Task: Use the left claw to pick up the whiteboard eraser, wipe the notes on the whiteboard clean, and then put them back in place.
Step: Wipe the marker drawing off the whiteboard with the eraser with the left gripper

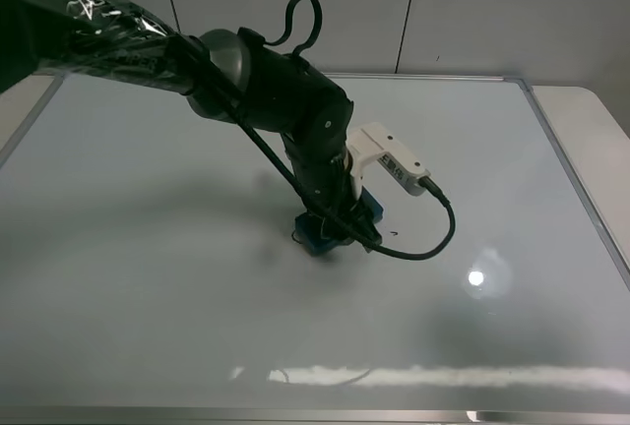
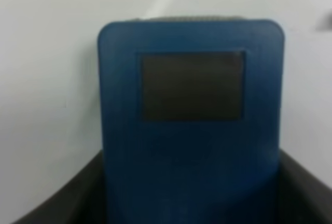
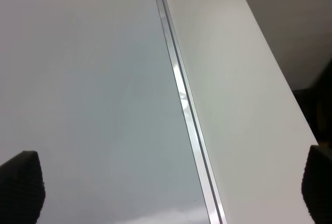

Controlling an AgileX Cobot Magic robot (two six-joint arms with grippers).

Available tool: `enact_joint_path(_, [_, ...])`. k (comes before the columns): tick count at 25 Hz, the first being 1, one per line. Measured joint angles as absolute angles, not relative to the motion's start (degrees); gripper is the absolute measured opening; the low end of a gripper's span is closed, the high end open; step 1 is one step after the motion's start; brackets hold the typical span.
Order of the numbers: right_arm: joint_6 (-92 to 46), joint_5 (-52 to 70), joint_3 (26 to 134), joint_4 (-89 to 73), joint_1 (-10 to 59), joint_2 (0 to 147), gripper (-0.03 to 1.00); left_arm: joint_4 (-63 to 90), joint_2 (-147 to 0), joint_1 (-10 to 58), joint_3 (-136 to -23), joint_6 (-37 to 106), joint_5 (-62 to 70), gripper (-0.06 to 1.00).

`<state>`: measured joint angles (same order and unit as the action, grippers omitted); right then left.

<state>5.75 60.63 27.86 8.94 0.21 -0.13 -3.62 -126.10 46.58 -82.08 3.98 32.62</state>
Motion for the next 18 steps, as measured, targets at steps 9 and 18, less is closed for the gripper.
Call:
enact_joint_path(9, [5.75,60.63,27.86,8.94,0.21,-0.13,0.99,-7.38,-125.63,38.88,-82.14,4.87,32.35,0.55])
enact_joint_path(18, [5.75,60.63,27.86,8.94,0.21,-0.13,0.99,-6.19,-125.58,42.29,-82.14,5.07,32.88,0.55])
